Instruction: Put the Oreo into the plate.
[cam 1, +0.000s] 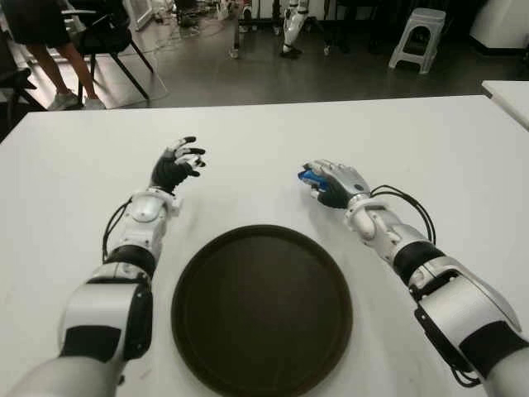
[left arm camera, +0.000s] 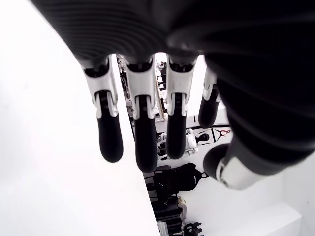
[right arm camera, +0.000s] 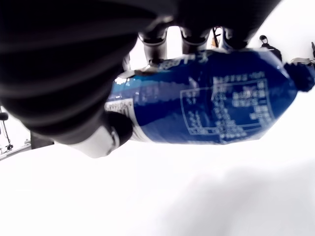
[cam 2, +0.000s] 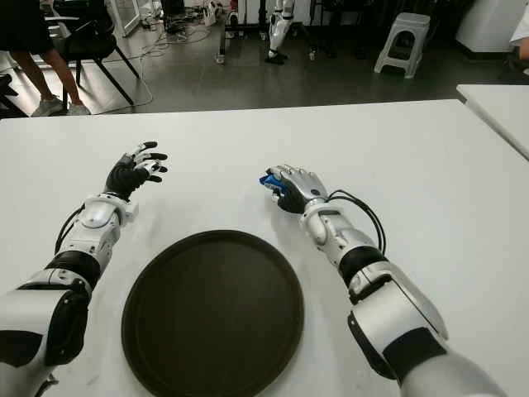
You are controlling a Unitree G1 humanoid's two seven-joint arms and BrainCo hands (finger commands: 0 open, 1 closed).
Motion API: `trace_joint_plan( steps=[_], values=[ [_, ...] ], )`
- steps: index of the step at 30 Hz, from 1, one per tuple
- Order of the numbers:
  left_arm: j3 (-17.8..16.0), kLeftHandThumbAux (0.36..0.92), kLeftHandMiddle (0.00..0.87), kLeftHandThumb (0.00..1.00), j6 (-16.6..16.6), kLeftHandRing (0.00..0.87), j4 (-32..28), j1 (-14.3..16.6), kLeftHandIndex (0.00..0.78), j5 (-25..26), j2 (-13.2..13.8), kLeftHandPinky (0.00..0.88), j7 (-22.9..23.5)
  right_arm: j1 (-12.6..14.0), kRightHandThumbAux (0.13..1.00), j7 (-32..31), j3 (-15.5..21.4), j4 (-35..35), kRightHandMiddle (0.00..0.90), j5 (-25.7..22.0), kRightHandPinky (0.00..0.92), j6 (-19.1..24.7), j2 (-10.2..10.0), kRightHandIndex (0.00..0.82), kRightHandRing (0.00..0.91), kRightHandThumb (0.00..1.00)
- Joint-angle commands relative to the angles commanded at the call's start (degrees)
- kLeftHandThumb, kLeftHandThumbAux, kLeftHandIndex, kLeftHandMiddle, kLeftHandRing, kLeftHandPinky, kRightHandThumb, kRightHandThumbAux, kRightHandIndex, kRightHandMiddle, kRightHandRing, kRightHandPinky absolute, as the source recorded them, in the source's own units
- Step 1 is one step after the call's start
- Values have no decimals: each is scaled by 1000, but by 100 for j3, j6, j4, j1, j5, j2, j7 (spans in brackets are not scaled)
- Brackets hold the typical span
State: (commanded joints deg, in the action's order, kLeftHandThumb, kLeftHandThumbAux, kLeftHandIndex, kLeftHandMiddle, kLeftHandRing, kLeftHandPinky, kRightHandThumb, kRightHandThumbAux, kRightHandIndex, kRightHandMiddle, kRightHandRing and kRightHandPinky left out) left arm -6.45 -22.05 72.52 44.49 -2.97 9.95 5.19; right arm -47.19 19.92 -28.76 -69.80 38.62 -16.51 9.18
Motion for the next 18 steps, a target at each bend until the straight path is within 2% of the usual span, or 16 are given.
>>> trace_joint_plan(
  steps=[11, 15, 18],
  values=[
    [-51, 692, 301, 246, 39, 357, -9, 8, 172, 69, -53, 409, 22, 16, 659, 63, 72, -2, 491, -11, 739, -122, 23, 384, 541, 950],
    [-36, 694, 294, 241, 55, 346, -7, 12, 164, 44, -64, 387, -15, 18, 659, 62, 108, 0, 491, -33, 774, -169, 36, 381, 546, 950],
    [-22, 693, 287, 236, 54, 338, -12, 6, 155, 30, -71, 384, -24, -9, 659, 109, 129, 24, 492, -25, 745, -167, 53, 383, 541, 950]
  ],
)
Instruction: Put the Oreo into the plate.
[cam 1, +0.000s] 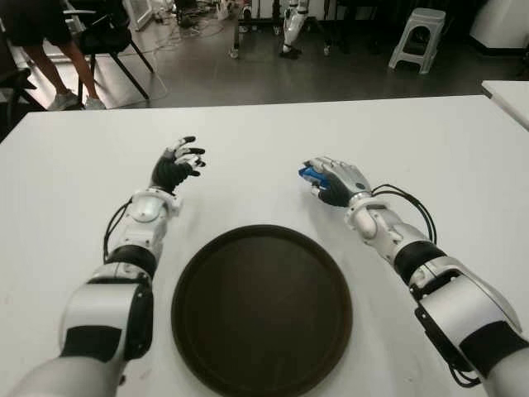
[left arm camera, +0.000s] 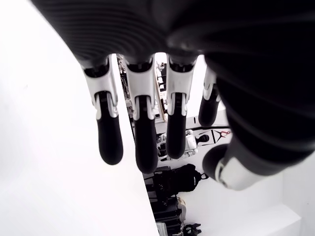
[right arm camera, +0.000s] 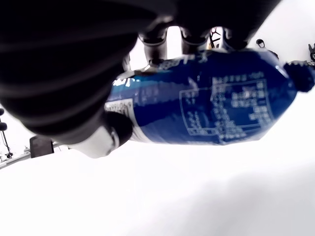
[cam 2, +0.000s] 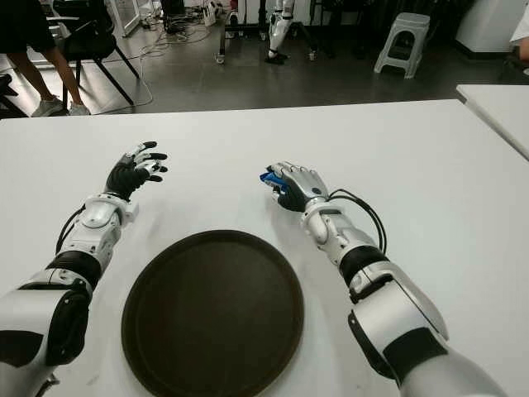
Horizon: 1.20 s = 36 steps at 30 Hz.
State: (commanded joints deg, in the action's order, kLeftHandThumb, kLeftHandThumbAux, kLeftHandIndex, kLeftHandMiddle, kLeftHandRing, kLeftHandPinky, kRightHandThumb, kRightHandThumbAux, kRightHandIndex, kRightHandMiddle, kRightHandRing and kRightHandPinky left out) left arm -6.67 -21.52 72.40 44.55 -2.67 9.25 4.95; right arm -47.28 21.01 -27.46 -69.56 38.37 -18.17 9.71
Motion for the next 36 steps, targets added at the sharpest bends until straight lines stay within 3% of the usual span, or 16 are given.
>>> trace_joint_plan(
  steps=[14, 19, 24, 36],
  values=[
    [-21, 680, 293, 254, -4, 350, -6, 1, 147, 36, -28, 407, 47, -10, 658, 218, 217, 459, 489, -88, 711, -126, 198, 386, 537, 950],
    [-27, 681, 297, 257, 4, 362, 2, 12, 150, 44, -42, 420, 72, 118, 659, 240, 330, 1050, 489, -157, 709, -156, 364, 382, 539, 949],
    [-26, 682, 298, 248, -21, 358, 3, 11, 151, 40, -45, 409, 73, 222, 660, 242, 416, 1378, 489, -201, 741, -174, 403, 380, 543, 949],
    [2, 672, 307, 236, -61, 363, 21, 10, 170, -2, -36, 421, 62, 582, 658, -23, 580, 2465, 495, -259, 721, -68, 522, 383, 538, 950]
  ],
)
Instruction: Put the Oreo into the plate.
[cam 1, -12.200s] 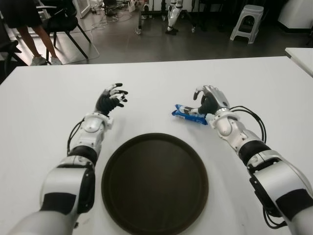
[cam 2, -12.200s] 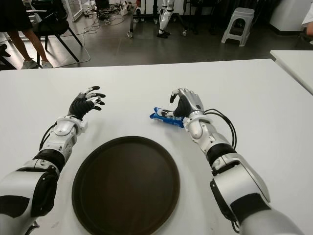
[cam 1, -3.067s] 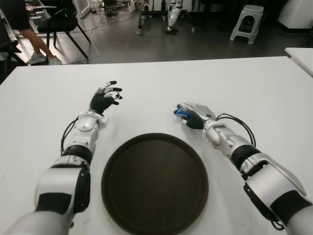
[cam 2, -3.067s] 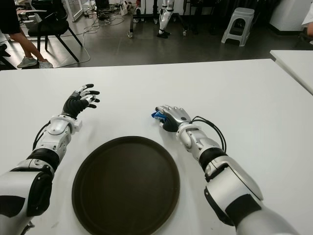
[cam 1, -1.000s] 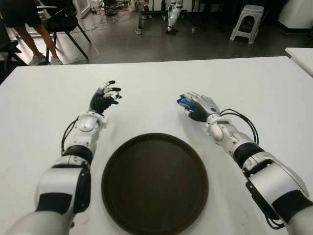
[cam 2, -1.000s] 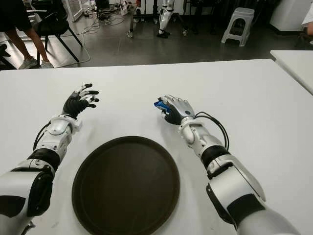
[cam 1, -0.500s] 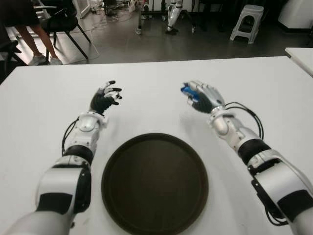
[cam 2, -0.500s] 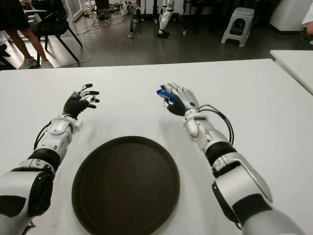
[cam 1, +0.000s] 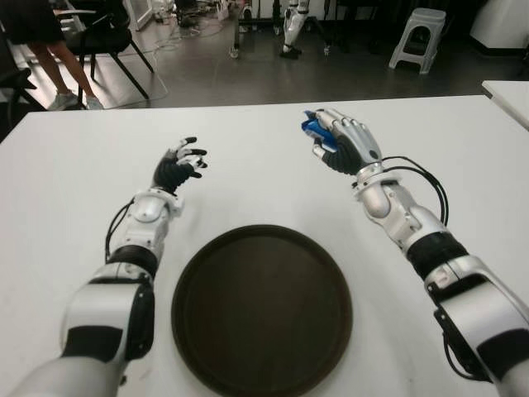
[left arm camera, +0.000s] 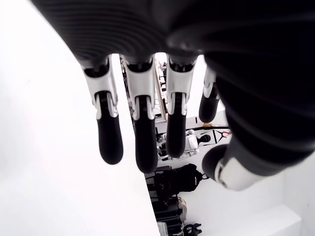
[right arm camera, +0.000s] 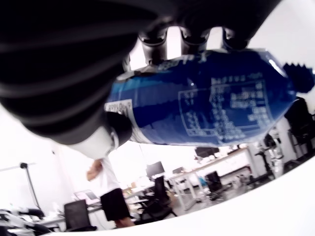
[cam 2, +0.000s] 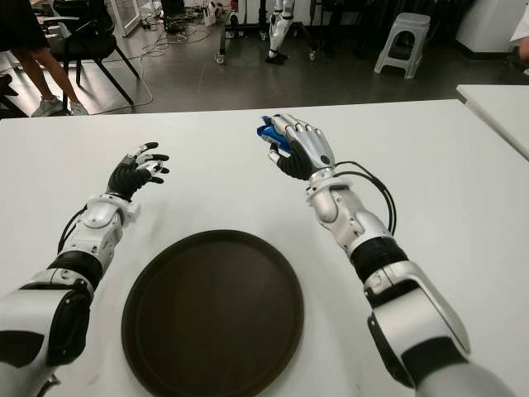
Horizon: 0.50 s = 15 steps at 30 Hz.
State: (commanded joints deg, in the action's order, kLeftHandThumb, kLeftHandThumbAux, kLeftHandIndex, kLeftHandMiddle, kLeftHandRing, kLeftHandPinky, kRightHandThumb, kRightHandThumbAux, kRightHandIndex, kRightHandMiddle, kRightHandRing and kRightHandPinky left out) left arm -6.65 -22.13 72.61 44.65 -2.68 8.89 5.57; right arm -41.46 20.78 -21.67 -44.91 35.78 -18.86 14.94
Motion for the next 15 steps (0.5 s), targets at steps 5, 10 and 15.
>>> trace_joint_plan(
  steps=[5, 10, 15],
  values=[
    [9, 665, 304, 232, 10, 365, 8, 3, 168, -10, -4, 427, -29, 185, 659, -139, 99, 497, 494, -62, 763, 84, -12, 382, 543, 950],
    [17, 660, 298, 228, 7, 363, 11, 3, 163, -11, -2, 424, -19, 329, 658, -244, 139, 840, 494, -84, 765, 163, -7, 383, 543, 951],
    [12, 671, 298, 235, -7, 366, 9, -2, 158, 1, -4, 430, 2, 428, 658, -292, 154, 1067, 494, -48, 769, 211, -10, 384, 543, 951]
  ],
)
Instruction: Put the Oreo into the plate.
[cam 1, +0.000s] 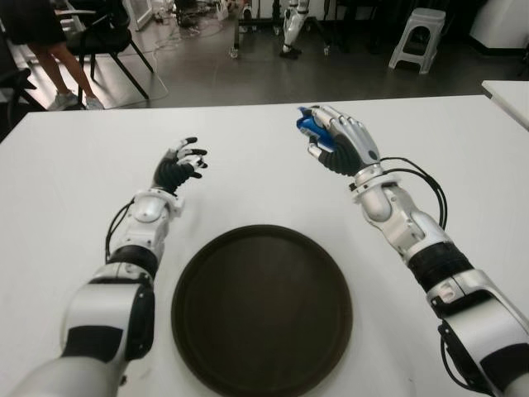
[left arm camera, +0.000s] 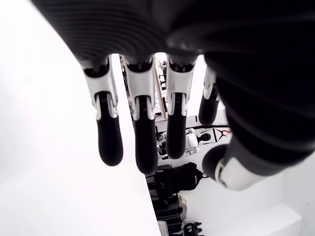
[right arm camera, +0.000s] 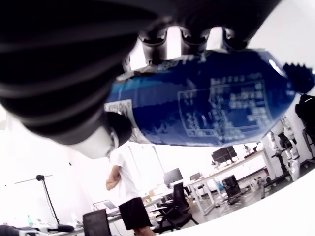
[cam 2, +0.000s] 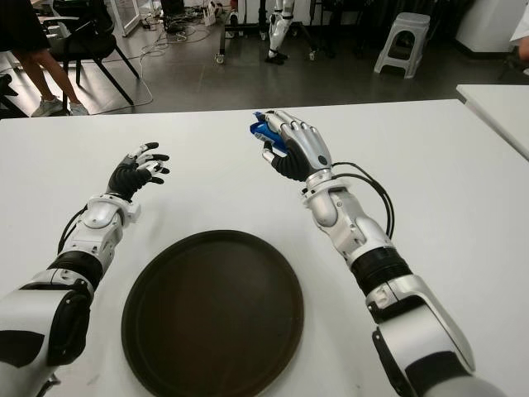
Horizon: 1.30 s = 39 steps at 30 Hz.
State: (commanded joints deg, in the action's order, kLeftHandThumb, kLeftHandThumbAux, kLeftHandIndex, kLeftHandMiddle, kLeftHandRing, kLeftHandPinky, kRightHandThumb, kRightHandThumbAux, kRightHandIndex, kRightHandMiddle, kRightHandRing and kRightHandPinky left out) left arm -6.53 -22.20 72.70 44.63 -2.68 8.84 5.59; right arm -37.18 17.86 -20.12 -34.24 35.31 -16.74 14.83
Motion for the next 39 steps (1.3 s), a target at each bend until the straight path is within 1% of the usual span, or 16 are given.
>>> trace_joint_plan(
  steps=[5, 8, 12, 14, 16, 18, 20, 22, 23, 25, 26, 28, 30, 32, 36, 39],
  values=[
    [-5, 662, 303, 234, 6, 369, 3, -2, 165, 7, -1, 429, 7, 229, 659, -269, -31, 566, 490, 47, 782, 159, 22, 383, 546, 950],
    [-3, 652, 305, 229, 13, 369, 6, -1, 170, 3, 4, 426, 7, 389, 659, -408, -75, 908, 489, 84, 782, 262, -23, 383, 545, 950],
    [-7, 645, 306, 231, 27, 369, 15, 4, 171, 7, 9, 427, 16, 866, 659, -669, -321, 1708, 490, 238, 777, 434, -179, 384, 544, 950],
    [-10, 643, 302, 235, 30, 365, 18, 5, 166, 10, 10, 425, 24, 1111, 659, -859, -450, 2057, 489, 253, 772, 451, -213, 385, 543, 950],
    [-16, 641, 300, 237, 25, 363, 20, 5, 163, 19, 8, 425, 40, 1412, 659, -1131, -679, 2450, 486, 216, 770, 409, -292, 384, 543, 950],
    [-19, 641, 300, 239, 18, 363, 22, 6, 162, 21, 6, 426, 45, 1591, 660, -1359, -843, 2753, 484, 197, 769, 395, -353, 384, 543, 950],
    [-17, 641, 301, 240, 12, 363, 21, 6, 162, 16, 4, 428, 42, 1717, 660, -1624, -944, 3072, 486, 171, 772, 413, -361, 384, 543, 950],
    [-15, 642, 301, 243, 18, 364, 22, 9, 161, 15, 4, 432, 48, 1911, 660, -1938, -1005, 3449, 483, 98, 773, 400, -293, 383, 544, 949],
    [-15, 642, 301, 245, 24, 364, 23, 10, 161, 15, 5, 433, 53, 1966, 661, -2115, -1017, 3579, 482, 32, 774, 363, -242, 382, 545, 949],
    [-14, 645, 304, 249, 33, 368, 23, 10, 162, 15, 6, 439, 61, 2003, 662, -2400, -1014, 3720, 479, -80, 775, 282, -161, 380, 545, 948],
    [-16, 649, 306, 254, 39, 371, 24, 10, 163, 18, 7, 444, 68, 1979, 663, -2549, -1010, 3742, 477, -154, 775, 191, -99, 378, 546, 948],
    [-18, 653, 307, 261, 46, 374, 26, 13, 163, 21, 5, 449, 73, 1953, 664, -2723, -981, 3755, 475, -231, 774, 84, -45, 376, 547, 947],
    [-24, 654, 306, 263, 45, 375, 28, 12, 162, 27, 7, 449, 89, 1854, 664, -2957, -939, 3815, 473, -380, 775, -70, 43, 375, 548, 947],
    [-27, 649, 304, 254, 42, 373, 28, 10, 159, 30, 9, 446, 99, 1812, 666, -3078, -919, 3823, 467, -463, 776, -169, 87, 372, 547, 946],
    [-29, 643, 304, 247, 29, 371, 30, 9, 160, 27, 18, 442, 121, 1824, 667, -3311, -874, 3934, 458, -553, 766, -205, 160, 375, 544, 945],
    [-31, 643, 305, 247, 22, 376, 31, 10, 160, 26, 23, 456, 140, 1854, 666, -3458, -843, 4031, 453, -574, 728, -205, 208, 383, 539, 945]
  ],
)
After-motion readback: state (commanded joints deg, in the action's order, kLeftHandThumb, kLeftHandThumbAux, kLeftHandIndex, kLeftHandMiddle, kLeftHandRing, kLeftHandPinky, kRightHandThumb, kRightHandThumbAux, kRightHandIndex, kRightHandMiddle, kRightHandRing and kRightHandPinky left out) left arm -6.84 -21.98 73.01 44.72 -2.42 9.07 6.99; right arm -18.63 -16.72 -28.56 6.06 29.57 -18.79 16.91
